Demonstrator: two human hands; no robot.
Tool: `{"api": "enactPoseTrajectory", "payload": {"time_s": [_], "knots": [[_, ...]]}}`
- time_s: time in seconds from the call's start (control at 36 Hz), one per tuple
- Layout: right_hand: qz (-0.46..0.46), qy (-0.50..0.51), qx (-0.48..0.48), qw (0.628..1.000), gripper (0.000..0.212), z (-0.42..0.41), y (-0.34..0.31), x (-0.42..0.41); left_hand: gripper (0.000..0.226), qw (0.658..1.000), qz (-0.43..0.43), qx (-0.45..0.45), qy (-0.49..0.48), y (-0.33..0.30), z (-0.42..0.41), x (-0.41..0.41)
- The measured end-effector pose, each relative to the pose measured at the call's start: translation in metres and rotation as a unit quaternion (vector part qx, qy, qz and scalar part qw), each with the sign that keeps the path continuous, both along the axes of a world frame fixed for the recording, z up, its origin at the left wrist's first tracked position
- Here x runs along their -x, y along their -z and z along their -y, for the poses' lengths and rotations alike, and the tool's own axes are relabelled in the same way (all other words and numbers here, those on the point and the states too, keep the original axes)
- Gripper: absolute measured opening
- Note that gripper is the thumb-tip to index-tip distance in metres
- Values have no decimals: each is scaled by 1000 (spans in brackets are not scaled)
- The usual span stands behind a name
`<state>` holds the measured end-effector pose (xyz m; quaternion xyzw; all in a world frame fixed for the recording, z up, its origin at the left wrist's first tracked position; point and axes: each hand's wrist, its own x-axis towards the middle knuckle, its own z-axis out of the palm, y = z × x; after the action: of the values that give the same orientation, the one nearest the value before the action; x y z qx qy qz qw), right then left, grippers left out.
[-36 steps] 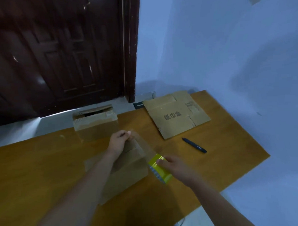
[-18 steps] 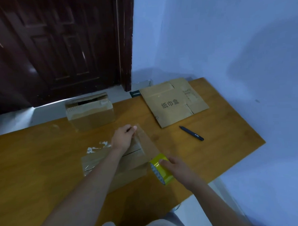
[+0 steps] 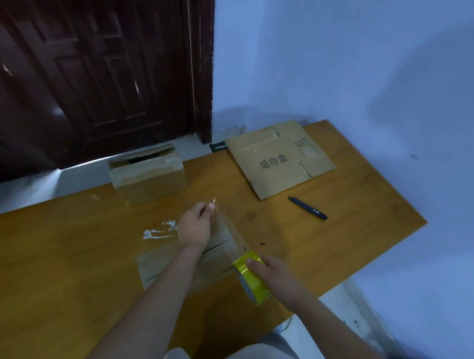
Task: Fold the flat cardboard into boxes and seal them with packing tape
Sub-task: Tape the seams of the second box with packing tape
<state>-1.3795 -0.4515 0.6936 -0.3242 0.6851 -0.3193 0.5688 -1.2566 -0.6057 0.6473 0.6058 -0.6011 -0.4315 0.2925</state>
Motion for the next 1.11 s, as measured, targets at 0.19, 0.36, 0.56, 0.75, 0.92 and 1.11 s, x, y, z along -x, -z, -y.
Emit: {"api": "enactPoseTrajectory", "payload": {"time_s": [0.19,0.36,0.56,0.75,0.92,1.11], "knots": [[-63,-23,15,998,42,5,-1,3,38,1000,-6,2,-14,1,3,-8],[-54,-41,10,998,39,10,-5,12,41,1000,15,13,2,-1,6,-12],[-57,-50,21,997,50,3,-9,19,34,997,67,29,32,-6,5,-6],[-57,-58,22,996,36,-3,-4,14,26,998,52,28,21,-7,4,-6],[-53,-55,34,996,37,-2,-4,9,20,1000,-2,5,6,-8,4,-5],[-36,-36,40,998,32,-1,-4,4,27,995,-79,-53,-40,-5,7,-6]]}}
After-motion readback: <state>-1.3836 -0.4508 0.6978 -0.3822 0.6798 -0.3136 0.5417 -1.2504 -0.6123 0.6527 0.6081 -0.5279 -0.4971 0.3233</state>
